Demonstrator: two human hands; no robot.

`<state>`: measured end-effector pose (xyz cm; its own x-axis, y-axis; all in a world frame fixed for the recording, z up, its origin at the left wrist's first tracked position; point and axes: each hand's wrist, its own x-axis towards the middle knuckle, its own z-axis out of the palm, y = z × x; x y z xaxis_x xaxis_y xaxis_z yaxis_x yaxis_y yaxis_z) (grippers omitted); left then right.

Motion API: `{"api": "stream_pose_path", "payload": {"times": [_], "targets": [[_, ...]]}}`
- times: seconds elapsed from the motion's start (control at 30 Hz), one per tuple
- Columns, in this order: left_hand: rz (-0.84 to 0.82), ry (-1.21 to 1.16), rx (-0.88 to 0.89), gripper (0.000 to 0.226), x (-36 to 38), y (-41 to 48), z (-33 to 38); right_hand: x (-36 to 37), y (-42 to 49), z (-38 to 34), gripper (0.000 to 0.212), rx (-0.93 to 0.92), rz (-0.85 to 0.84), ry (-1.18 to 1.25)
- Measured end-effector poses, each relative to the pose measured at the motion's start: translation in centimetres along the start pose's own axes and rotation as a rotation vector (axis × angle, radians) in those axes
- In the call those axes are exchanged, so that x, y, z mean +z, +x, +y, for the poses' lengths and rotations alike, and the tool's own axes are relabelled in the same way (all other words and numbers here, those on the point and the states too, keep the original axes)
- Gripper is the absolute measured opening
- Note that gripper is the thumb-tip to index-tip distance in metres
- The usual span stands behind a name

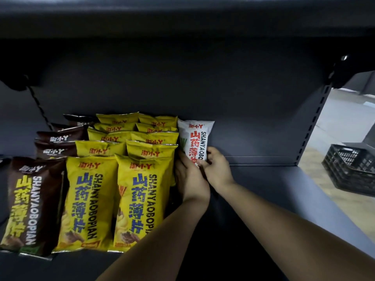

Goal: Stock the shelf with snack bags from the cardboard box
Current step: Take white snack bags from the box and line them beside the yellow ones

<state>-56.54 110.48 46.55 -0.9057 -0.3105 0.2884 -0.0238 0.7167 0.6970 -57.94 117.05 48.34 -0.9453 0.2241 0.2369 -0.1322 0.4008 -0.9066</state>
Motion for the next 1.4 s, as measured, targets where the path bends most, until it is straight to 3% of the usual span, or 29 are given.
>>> {"api": "stream_pose_path", "payload": {"times": [0.43, 0.57, 0.77, 1.03, 1.4], "targets": [[0.006, -0.076, 0.026, 0.073, -0.1, 0.0, -0.2, 0.1, -0.6, 0.4, 0.028, 0.035, 0.001, -0.107], [0.063, -0.063, 0.106, 0.075, -0.8, -0.9, 0.3, -1.0, -1.6, -0.2, 0.032, -0.008, 0.054, -0.181], [0.020, -0.169, 0.332, 0.068, -4.6, -4.1, 1.1, -4.0, -5.5, -0.7, 0.025, -0.048, 0.089, -0.226], [-0.184, -0.070, 0.439, 0.053, -9.6, -9.9, 1.3, -7.4, -12.3, -1.4, 0.023, -0.013, 0.010, -0.158], [-0.061, -0.065, 0.670, 0.038, -13.9, -22.8, -1.5, -12.5, -25.5, -3.3, 0.020, -0.161, -0.186, -0.071]]}}
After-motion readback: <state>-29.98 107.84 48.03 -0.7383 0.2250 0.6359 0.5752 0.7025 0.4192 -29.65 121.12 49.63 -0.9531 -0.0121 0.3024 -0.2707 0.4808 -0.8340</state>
